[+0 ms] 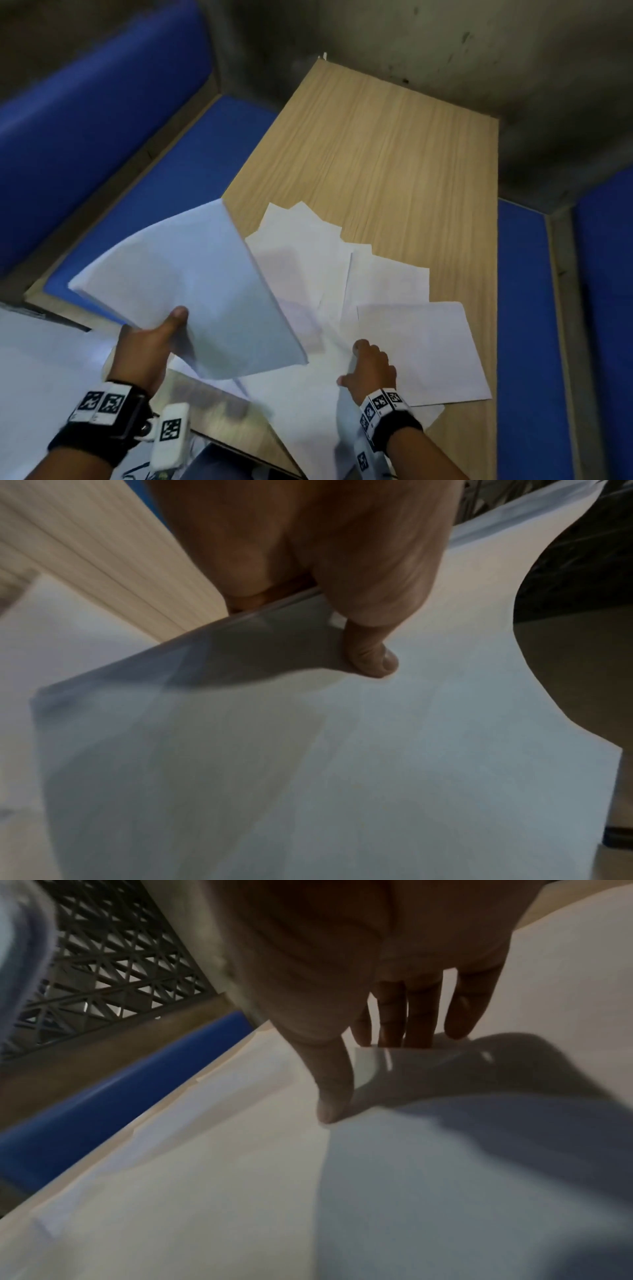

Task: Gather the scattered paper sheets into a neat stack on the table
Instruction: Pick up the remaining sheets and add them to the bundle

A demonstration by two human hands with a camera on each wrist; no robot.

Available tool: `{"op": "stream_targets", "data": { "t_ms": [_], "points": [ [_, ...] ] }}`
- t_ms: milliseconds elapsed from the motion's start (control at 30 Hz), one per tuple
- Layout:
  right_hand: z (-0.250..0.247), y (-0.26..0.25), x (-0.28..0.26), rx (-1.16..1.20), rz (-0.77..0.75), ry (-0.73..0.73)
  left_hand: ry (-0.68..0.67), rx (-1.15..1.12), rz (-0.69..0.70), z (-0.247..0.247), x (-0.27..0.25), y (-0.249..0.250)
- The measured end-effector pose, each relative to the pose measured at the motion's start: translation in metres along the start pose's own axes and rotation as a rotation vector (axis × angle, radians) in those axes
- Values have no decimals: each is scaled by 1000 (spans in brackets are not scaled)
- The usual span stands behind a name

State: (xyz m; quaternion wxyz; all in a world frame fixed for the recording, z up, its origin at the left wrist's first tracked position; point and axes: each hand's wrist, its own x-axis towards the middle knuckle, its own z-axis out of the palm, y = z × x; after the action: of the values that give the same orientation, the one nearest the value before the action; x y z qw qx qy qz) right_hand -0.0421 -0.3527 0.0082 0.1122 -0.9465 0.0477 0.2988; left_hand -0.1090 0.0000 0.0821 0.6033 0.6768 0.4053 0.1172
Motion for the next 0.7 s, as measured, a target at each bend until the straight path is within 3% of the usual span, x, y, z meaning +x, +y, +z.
{"op": "stream_targets", "data": {
  "t_ms": [133,267,467,700],
  "points": [
    [-4,4,8,120,-78,-9,-9,49,-25,-15,-2,-14],
    [-40,23,27,116,-168,17,3,49,-93,-22,-5,-21],
    [-111,60,72,-256,-138,15,-25,68,-125,-25,-2,-29],
    [-122,69,112,-449,-162,17,-34,33,-155,-15,0,-41]
  ]
}}
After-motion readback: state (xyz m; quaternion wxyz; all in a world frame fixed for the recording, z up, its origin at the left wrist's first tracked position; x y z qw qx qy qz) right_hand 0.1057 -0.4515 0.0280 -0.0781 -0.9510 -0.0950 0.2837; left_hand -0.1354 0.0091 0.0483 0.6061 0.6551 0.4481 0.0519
